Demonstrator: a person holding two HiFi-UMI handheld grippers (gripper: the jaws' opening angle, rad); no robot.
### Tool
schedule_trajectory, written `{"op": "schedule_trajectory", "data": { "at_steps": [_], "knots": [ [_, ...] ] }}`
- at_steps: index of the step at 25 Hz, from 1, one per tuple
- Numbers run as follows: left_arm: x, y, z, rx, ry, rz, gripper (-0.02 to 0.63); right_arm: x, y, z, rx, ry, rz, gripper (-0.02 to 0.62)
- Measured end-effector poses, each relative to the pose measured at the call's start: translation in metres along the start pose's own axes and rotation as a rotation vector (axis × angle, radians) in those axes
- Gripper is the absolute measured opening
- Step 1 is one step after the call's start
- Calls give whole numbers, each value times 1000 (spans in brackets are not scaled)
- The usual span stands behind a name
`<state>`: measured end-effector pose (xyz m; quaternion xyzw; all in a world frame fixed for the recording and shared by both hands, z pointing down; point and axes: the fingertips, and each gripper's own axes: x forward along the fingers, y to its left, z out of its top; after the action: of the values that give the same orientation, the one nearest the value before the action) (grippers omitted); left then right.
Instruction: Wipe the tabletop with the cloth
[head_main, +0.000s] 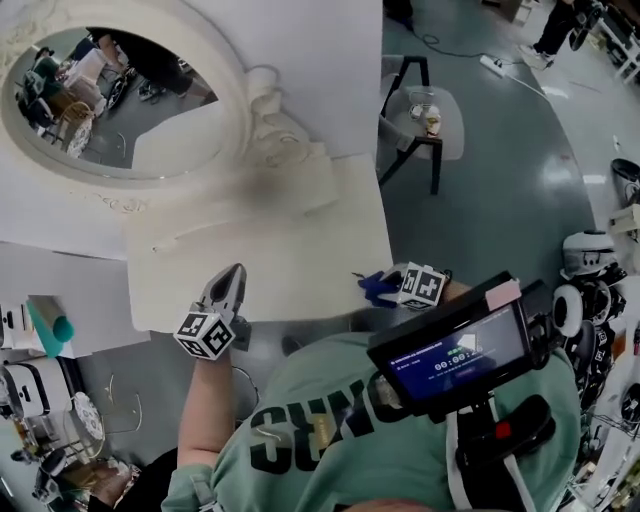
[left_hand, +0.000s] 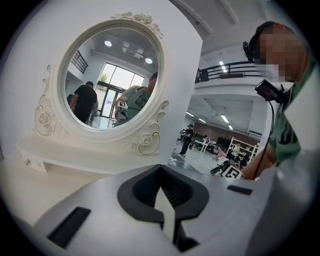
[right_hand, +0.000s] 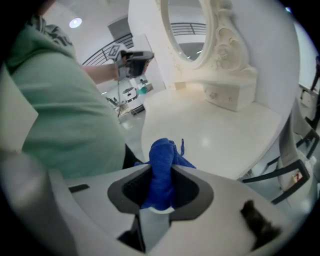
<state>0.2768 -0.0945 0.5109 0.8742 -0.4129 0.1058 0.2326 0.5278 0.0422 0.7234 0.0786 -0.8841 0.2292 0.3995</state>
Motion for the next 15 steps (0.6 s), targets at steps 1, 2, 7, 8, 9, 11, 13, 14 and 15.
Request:
{"op": "schedule_trajectory", "data": {
  "at_steps": [1, 2, 7, 8, 9, 11, 13, 14, 15],
  "knots": [
    [-5, 1, -1, -4, 0, 10, -2, -10, -18, 11, 21, -31, -34, 107],
    [-9, 1, -2, -7, 0, 20, -2, -19, -36, 19, 43, -60, -66, 107],
    [-36, -2, 0, -8, -25, 62, -2, -64, -95, 62, 115, -221, -188, 109],
    [-42, -2, 3, -6, -37, 71, -2, -70, -99, 71, 120, -255, -196, 109],
    [-47, -3, 6, -5, -49, 77, -2, -75, -100, 79, 128, -288, -203, 109],
    [-60, -4, 13, -5, -67, 79, -2, -84, -90, 92, 159, -350, -211, 109],
    [-74, -3, 21, -2, -84, 76, -2, -87, -75, 105, 199, -410, -211, 110],
    [-81, -1, 25, 2, -95, 76, -2, -88, -69, 113, 217, -441, -209, 110],
    [-86, 1, 30, 7, -106, 75, -2, -89, -64, 121, 234, -473, -207, 110]
  ]
}}
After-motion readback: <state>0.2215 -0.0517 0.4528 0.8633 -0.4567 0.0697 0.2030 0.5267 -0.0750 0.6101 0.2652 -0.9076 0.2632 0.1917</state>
